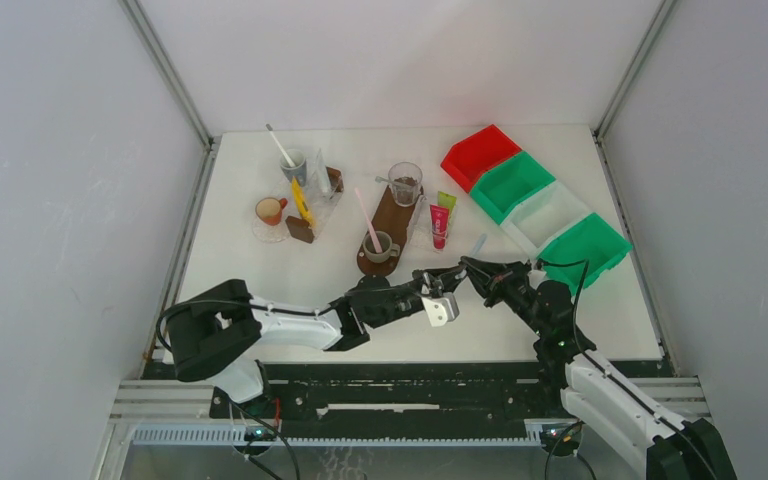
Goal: Prepare toiletry sets of a toothbrush and toothpaste on the tray
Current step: Pick up the toothbrush from the storage box, then place the toothbrush in the cup, then reset both arms
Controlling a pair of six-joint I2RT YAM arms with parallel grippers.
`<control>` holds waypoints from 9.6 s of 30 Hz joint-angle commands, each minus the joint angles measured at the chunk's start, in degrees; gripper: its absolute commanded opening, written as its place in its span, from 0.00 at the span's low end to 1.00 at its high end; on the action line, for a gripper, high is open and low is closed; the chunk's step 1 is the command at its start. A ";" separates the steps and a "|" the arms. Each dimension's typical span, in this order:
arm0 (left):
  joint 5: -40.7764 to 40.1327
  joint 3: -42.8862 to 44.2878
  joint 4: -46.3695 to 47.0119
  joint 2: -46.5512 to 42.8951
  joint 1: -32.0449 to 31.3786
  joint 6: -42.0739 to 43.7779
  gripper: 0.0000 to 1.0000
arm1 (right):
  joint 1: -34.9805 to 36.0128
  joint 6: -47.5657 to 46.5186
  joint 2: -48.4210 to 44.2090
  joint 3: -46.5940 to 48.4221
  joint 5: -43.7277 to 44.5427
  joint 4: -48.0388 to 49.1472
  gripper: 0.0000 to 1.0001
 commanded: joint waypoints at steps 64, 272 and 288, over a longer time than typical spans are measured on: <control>31.25 0.04 -47.55 -28.73 27.32 -70.35 0.00 | 25.37 -107.33 14.53 20.69 -10.98 -18.31 0.66; -1.48 15.78 -42.02 -6.73 79.37 -60.69 0.58 | 5.70 -86.42 1.96 11.41 -20.24 -6.57 0.66; 16.28 -4.69 -40.81 -51.02 79.45 -78.09 1.00 | 4.83 -90.12 -6.91 16.15 -17.69 -20.02 0.66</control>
